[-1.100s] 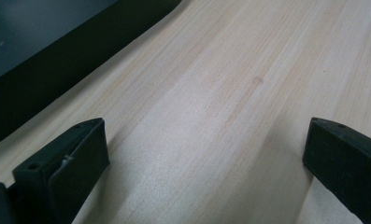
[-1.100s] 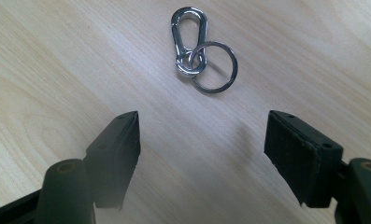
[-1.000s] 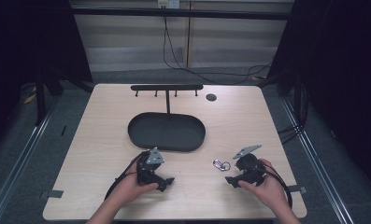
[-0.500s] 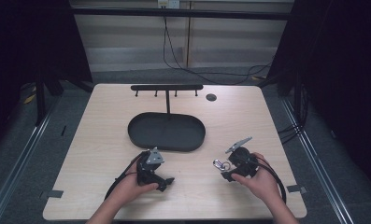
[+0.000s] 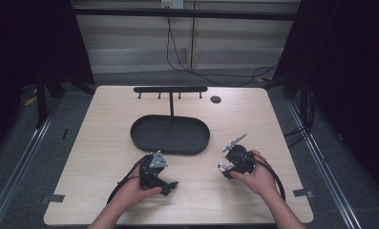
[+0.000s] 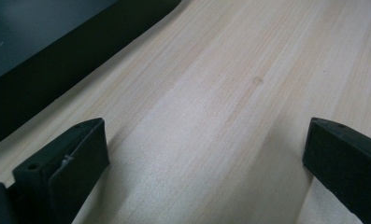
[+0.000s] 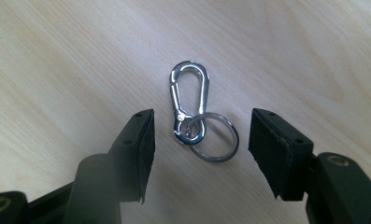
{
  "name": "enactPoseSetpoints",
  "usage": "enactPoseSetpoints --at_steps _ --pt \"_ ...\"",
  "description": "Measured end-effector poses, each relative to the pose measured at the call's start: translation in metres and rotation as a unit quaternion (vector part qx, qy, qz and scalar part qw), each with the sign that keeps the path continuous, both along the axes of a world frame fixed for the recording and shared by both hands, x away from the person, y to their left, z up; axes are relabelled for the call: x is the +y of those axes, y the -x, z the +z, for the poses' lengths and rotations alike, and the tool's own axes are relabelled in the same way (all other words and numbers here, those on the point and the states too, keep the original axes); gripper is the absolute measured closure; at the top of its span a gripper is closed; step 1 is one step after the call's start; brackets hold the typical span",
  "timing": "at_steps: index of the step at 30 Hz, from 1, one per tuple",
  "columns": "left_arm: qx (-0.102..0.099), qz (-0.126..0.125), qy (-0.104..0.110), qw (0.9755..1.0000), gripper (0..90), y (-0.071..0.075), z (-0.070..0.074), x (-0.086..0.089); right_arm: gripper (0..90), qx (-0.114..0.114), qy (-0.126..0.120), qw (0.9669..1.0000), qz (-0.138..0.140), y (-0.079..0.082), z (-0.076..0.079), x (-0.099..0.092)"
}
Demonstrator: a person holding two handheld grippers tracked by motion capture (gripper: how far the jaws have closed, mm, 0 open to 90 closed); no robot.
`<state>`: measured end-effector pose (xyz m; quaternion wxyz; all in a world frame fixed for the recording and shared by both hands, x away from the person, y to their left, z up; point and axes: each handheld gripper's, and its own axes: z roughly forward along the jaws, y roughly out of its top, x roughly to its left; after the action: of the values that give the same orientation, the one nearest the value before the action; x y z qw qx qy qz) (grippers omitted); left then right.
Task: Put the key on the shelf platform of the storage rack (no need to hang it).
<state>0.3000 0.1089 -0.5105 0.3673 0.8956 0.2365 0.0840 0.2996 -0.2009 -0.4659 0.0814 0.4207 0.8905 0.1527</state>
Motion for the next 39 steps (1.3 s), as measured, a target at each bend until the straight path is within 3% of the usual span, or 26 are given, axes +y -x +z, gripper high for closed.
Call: enactPoseSetpoints --at_steps 11,15,22,24,33,39 --pt "0.0 0.0 0.0 1.0 0.0 0.0 0.0 0.0 47.0 0.015 0.024 0.9995 0.016 -0.009 -0.006 0.007" --pt "0.0 0.001 0.0 1.0 0.0 0.0 0.0 0.0 57.9 0.024 0.018 0.9994 0.017 -0.009 -0.005 0.007" --pt "0.0 0.001 0.001 1.0 0.0 0.0 0.0 0.0 64.5 0.038 0.019 0.999 0.01 -0.009 -0.003 0.006" --pt "0.0 0.001 0.001 1.0 0.0 0.0 0.0 0.0 72.9 0.037 0.016 0.9991 0.009 -0.008 -0.002 0.005" --pt "0.0 0.001 0.001 1.0 0.0 0.0 0.0 0.0 73.1 0.04 0.022 0.9989 0.011 -0.009 -0.003 0.007" --pt "0.0 0.001 0.001 1.0 0.0 0.0 0.0 0.0 73.2 0.044 0.019 0.9988 0.011 -0.009 0.005 0.007"
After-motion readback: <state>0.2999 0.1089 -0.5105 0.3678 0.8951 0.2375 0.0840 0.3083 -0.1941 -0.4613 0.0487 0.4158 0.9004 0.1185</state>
